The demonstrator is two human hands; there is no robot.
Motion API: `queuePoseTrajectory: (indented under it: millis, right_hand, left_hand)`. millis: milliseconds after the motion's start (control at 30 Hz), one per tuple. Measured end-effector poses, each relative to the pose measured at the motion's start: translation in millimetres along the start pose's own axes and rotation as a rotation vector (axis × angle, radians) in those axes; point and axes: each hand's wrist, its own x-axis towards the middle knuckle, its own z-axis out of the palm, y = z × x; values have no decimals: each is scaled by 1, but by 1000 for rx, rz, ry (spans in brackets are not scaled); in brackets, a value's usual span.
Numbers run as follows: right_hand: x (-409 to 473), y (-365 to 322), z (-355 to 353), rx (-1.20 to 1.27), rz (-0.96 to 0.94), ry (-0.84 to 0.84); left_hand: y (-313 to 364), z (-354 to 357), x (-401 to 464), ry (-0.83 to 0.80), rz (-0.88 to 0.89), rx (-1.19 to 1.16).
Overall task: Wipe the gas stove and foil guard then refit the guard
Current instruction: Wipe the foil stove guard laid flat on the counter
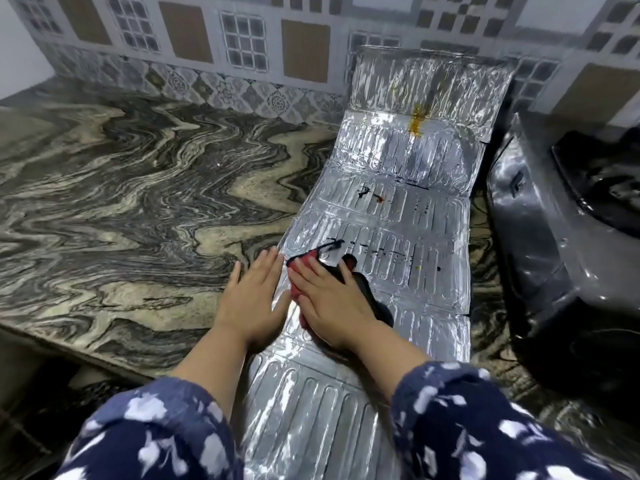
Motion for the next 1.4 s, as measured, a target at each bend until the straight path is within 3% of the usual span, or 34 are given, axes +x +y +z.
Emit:
queuePoseTrajectory:
  millis: [133,467,967,1067,1233,1400]
  right_hand:
    - [47,21,-9,1,-5,-3]
    - [127,94,-33,-21,291,5]
    - [20,14,-7,68,160,-56]
    - [-2,20,-14,144,73,-40]
    - [-24,46,-17,-108,-83,-67]
    - [-16,66,-12,-68,18,-12]
  left_hand:
    - [2,0,-1,12,-4,-4]
    - [1,-2,-1,44,-1,-5]
    - [12,-1,-54,-19,-31,46]
    - [14,-9,-57,-74,-31,110]
    - [31,-20,-29,-12,-86,124]
    - [41,-15,22,-72,-60,59]
